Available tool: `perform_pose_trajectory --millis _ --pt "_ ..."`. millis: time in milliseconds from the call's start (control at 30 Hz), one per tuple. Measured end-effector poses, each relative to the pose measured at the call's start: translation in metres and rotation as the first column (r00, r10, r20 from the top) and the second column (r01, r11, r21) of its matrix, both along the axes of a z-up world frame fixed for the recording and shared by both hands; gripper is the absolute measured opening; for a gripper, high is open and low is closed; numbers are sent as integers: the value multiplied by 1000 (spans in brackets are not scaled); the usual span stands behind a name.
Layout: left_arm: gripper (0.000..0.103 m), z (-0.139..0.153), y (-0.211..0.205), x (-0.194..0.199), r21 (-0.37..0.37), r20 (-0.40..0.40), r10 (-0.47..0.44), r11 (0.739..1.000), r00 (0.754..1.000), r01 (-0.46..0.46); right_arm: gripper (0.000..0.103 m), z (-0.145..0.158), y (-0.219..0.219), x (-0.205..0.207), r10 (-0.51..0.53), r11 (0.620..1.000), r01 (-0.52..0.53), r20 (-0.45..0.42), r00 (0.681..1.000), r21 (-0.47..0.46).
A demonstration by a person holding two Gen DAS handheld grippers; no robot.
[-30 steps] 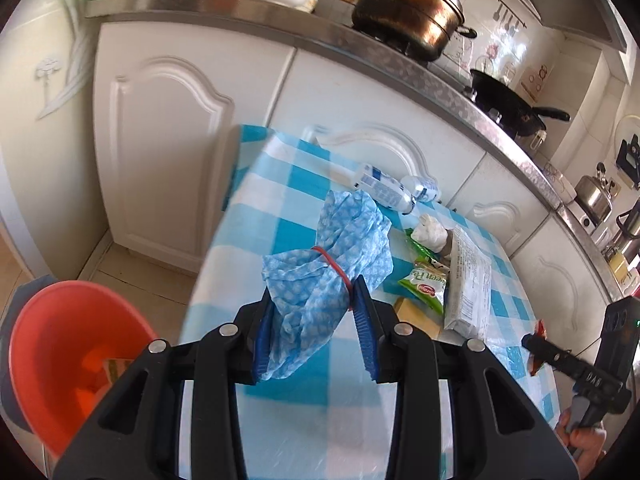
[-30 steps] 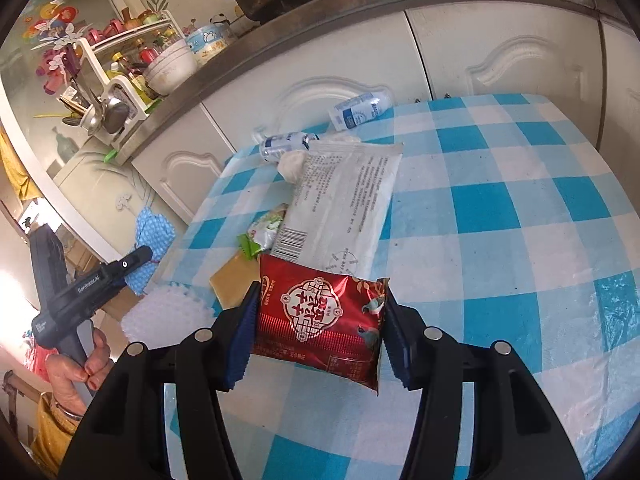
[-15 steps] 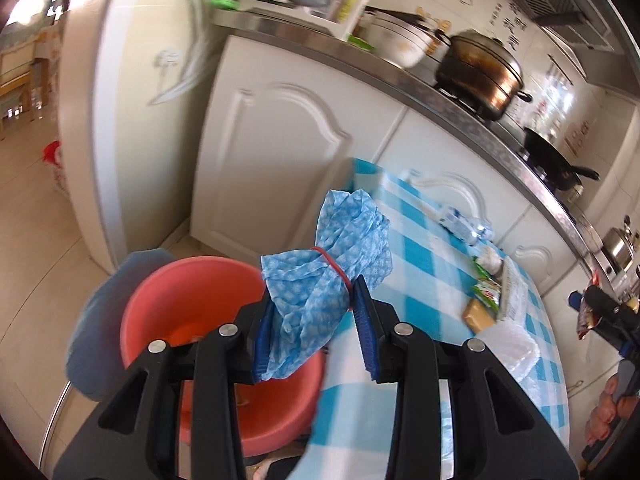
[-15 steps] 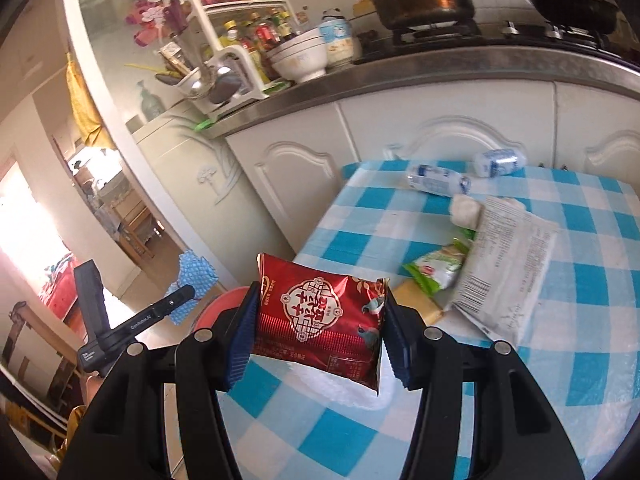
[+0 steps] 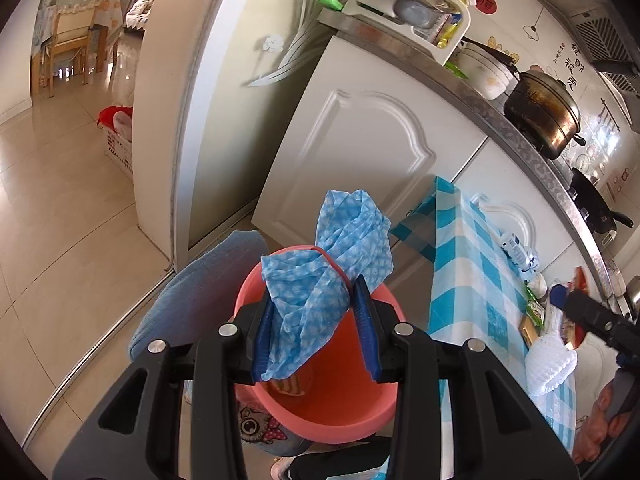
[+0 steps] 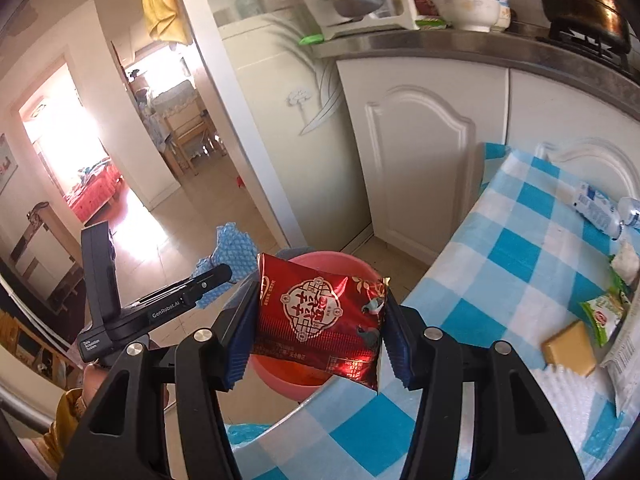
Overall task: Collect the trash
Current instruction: 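Carry the cloth bundle and snack packet over the orange bucket and release both, then move both tools back over the table toward the bottles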
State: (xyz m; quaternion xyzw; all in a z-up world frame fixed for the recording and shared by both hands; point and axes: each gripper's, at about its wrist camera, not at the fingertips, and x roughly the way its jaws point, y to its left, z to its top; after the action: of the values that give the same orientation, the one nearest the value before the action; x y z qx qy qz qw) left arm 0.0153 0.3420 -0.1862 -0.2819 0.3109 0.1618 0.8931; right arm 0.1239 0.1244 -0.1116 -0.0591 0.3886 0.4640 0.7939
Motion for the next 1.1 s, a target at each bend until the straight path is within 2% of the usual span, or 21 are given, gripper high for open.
perform_pose_trajectory --millis 167,300,367,433,467,533,700,800,1000,1100 --pt "38 -9 -2 7 -4 -24 -11 1000 1000 11 58 -23 27 -1 35 998 -36 -19 999 -53" --pt "42 -18 -11 19 10 -58 -32 999 998 33 67 -40 35 4 34 996 -36 -29 999 -79" --pt "73 -25 -16 28 19 -87 -36 999 996 38 73 -48 38 8 22 996 -25 -35 999 -90" --pt "82 -31 -19 34 28 -111 -31 999 993 34 76 -55 36 13 0 996 -4 -47 999 -92" --pt "83 -35 -21 37 40 -134 -24 999 991 29 76 -57 34 15 -10 996 5 -57 998 -86" --pt "87 -42 -21 38 42 -162 -12 999 987 19 83 -57 25 18 -25 998 21 -69 997 -53" --pt "88 -49 -17 31 36 -183 13 999 983 -6 84 -40 3 21 -51 998 53 -58 997 34" --pt "88 -46 -14 23 40 -157 25 999 987 -19 88 -25 -12 18 -70 993 73 -34 997 89" --pt "92 -32 -18 4 92 -64 83 993 995 -77 90 -3 -49 10 -132 979 128 16 991 159" --pt "94 -27 -23 -2 101 -43 91 991 995 -86 90 2 -68 6 -161 971 153 27 987 182"
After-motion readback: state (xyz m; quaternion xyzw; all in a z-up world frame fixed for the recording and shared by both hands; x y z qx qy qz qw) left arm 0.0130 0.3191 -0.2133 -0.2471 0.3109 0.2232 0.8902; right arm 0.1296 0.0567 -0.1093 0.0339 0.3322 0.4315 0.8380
